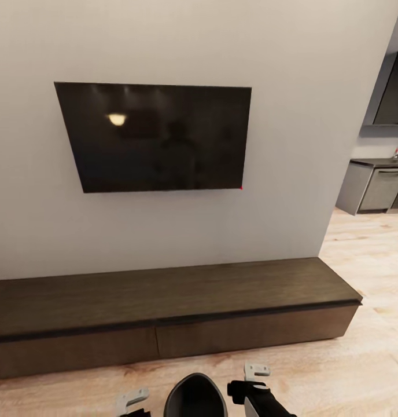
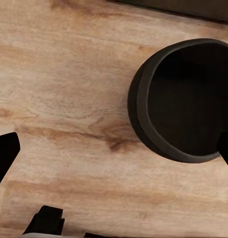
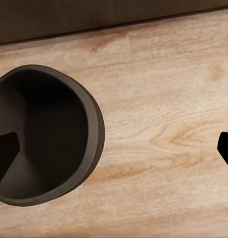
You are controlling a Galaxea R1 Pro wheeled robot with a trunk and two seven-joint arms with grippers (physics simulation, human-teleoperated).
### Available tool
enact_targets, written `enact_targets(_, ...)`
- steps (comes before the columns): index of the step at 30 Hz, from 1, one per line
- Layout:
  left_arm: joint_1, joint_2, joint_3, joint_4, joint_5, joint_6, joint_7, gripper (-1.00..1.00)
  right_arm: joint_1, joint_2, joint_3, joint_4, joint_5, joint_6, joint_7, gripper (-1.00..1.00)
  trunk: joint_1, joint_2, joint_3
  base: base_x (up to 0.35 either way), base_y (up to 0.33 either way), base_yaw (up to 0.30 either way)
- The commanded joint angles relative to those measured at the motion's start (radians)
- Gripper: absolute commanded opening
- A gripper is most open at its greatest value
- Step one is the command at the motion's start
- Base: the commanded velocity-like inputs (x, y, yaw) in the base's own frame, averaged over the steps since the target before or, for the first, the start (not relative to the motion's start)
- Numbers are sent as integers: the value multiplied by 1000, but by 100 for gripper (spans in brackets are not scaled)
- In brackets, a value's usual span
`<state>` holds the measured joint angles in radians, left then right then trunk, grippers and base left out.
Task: Place each of the two pumpkins and all three candles from the living room inside a cabinet in the living room (use any cabinet), then make sure every cabinet is closed, and position the cauldron so it is next to a table in the living room.
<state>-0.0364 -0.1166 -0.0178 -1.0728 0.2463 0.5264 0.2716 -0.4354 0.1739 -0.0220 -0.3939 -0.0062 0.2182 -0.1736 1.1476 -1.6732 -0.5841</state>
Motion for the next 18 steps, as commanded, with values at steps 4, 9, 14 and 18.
enact_targets(4,0,6,-5,13,13,2,10,100,0,1,2,1,7,6,-6,100,15,-29,-14,0,0,0)
enact_targets(9,0,11,-4,17,12,-1,13,100,-34,1,28,-13,59,59,-7,100,35,-64,-29,0,0,0)
enact_targets(14,-47,9,-6,-21,9,24,11,100,-192,1,32,-13,-2,310,10,100,54,-99,-45,0,0,0)
enact_targets(18,-262,4,-6,136,13,231,14,100,-264,1,33,-10,-78,409,16,100,69,-127,-58,0,0,0)
